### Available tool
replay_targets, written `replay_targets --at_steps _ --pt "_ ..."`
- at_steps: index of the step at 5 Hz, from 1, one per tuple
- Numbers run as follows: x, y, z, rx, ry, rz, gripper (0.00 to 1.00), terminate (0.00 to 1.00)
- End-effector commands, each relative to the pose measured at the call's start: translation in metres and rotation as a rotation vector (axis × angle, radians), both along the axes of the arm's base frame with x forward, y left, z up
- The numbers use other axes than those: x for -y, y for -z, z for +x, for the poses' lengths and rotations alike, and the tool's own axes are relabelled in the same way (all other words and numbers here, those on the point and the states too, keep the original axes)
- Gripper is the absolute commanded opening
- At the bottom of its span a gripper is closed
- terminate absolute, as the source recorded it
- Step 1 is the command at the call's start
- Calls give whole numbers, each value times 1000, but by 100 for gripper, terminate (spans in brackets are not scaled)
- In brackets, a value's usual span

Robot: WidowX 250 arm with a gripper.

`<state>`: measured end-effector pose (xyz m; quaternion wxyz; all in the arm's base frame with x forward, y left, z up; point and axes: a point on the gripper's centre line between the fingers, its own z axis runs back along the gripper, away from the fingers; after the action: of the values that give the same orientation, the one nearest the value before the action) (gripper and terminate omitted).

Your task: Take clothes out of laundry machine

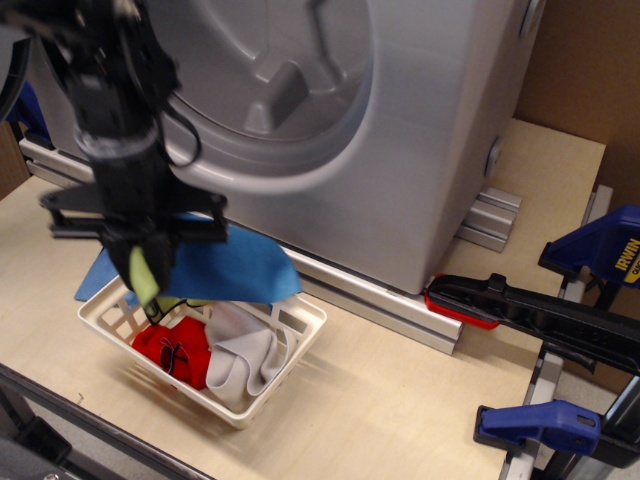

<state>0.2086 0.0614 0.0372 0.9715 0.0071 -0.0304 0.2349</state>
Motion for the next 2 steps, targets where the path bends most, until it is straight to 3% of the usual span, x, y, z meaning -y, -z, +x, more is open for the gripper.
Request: replay_targets --at_steps 1,2 --pt "-11 19 24 211 47 -5 0 0" --pt "-13 36 25 116 48 -18 0 0"
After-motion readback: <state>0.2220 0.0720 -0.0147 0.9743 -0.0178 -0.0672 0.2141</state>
